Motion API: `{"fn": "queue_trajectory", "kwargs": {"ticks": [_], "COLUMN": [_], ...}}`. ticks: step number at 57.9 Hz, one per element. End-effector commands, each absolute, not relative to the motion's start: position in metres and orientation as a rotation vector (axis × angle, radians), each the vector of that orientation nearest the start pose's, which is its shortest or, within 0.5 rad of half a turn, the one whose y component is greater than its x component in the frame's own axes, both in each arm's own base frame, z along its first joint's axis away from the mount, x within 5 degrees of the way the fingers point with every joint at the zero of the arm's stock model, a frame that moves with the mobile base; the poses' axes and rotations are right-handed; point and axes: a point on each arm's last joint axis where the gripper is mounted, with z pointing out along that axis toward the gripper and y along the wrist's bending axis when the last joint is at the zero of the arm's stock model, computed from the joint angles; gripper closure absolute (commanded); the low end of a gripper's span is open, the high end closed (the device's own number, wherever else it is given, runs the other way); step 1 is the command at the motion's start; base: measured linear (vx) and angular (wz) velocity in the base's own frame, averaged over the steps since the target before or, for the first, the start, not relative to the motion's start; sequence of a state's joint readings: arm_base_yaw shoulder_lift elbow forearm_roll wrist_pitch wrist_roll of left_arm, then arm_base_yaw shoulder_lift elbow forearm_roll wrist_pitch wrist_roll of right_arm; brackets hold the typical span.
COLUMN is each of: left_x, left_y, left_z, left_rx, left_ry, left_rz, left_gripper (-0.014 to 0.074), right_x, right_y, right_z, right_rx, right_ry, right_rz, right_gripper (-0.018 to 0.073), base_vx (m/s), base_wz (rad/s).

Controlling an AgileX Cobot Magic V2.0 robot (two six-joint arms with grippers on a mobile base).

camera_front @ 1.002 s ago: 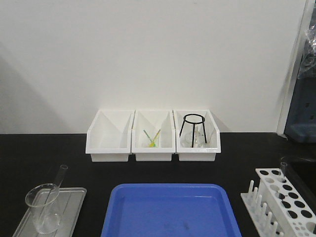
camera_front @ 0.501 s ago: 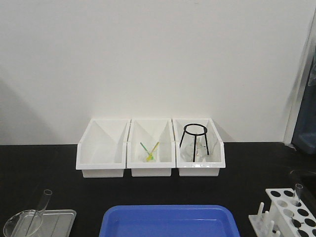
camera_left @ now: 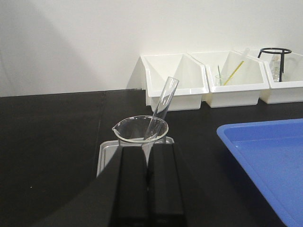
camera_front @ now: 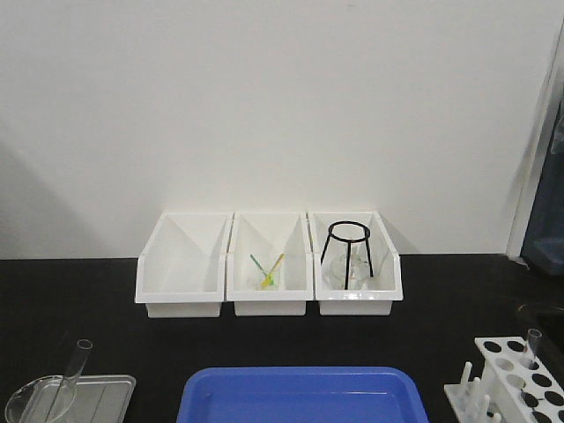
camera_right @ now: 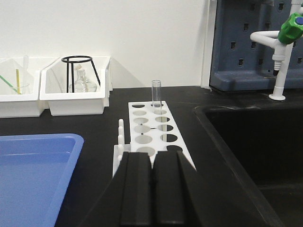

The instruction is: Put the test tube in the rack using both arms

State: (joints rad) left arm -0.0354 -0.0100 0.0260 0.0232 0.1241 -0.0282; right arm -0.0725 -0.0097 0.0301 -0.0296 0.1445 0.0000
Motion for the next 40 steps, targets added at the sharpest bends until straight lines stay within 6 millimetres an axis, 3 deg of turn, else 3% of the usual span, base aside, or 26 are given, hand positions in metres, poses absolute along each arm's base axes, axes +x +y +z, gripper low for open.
{"fn": "queue_trajectory", "kwargs": {"ticks": [1, 12, 19, 25, 31, 35, 40], "left_x": [0.056, 0.056, 0.052, 0.042, 0.025, 0.021, 0.041], "left_y": [-0.002, -0.002, -0.002, 0.0, 0.0, 0.0, -0.001], "left_z": [0.201, 0.201, 0.224, 0.258, 0.316, 0.352, 0.385], "left_rx": [0.02, 0.021, -0.023, -0.073, -0.026, 0.0, 0.012], "left_ry": [1.53, 1.521, 1.321, 1.112, 1.004, 1.01, 1.103], "left_rz": [-0.036, -0.036, -0.09, -0.156, -0.099, -0.055, -0.041], "left_gripper": [0.0602, 0.0602, 0.0602, 0.0602, 0.0602, 0.0602, 0.0602], "right_x": [0.056, 0.055, 0.049, 0.037, 0.027, 0.033, 0.052], "right_y": [-0.005, -0.004, -0.004, -0.003, -0.002, -0.002, -0.004], "right_z": [0.198, 0.209, 0.237, 0.279, 0.337, 0.367, 0.397], "right_rx": [0.033, 0.033, 0.077, 0.067, 0.054, 0.048, 0.037], "right_ry": [1.552, 1.434, 1.219, 1.11, 1.053, 1.073, 1.115], "right_rz": [-0.094, -0.088, -0.028, -0.033, -0.047, -0.056, -0.073], "right_gripper": [0.057, 0.057, 0.057, 0.057, 0.057, 0.057, 0.057], "base_vx": [0.0, 0.0, 0.0, 0.0, 0.0, 0.0, 0.0], "base_wz": [0.0, 0.0, 0.0, 0.0, 0.0, 0.0, 0.0]}}
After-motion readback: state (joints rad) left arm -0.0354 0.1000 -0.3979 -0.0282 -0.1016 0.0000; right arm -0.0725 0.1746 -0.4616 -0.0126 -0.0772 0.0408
